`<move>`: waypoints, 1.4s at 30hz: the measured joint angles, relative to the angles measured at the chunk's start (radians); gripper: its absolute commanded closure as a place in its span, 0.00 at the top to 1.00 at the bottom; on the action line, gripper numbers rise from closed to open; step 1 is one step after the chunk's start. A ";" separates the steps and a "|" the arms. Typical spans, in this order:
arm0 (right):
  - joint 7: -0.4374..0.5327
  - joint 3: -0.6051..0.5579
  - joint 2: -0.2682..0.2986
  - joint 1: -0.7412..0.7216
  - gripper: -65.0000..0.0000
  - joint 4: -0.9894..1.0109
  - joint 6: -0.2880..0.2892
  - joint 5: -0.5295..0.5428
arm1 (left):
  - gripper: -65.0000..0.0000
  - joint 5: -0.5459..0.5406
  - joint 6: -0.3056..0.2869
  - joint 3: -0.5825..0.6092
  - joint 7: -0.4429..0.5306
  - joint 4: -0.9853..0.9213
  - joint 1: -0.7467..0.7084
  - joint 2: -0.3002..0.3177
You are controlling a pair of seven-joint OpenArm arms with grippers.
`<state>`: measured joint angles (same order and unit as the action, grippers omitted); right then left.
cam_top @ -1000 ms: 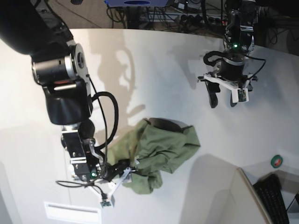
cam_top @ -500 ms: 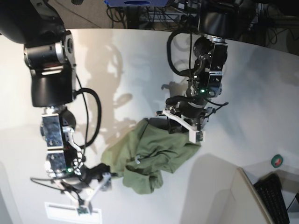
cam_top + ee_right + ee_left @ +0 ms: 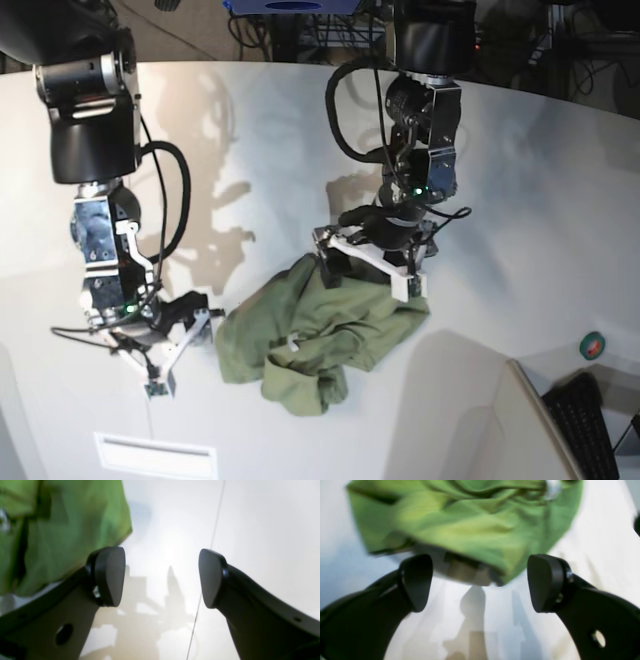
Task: Layout the t-shirt on the table in an organized manner, then fold the t-shirt properly
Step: 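Grasp the green t-shirt edges with both grippers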
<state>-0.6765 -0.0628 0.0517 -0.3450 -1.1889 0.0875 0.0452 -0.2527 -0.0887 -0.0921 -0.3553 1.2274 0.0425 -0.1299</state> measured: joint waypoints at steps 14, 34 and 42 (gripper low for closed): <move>0.006 0.003 0.053 0.127 0.66 -0.075 0.007 0.000 | 0.00 -0.289 -0.001 0.016 -0.080 -0.199 0.144 0.042; 0.002 0.002 0.012 0.199 0.66 -0.075 0.002 0.001 | 0.00 -0.299 -0.014 -0.148 -0.621 0.343 0.267 0.163; 0.002 0.002 -0.050 0.211 0.66 -0.075 0.001 0.005 | 0.00 -0.280 0.007 -0.145 -0.579 0.098 0.487 0.074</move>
<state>-0.6743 -0.0605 0.0013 -0.1341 -1.2640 0.0883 0.0498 -0.5331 -0.0814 -0.2367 -0.9348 1.3251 0.5293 -0.0563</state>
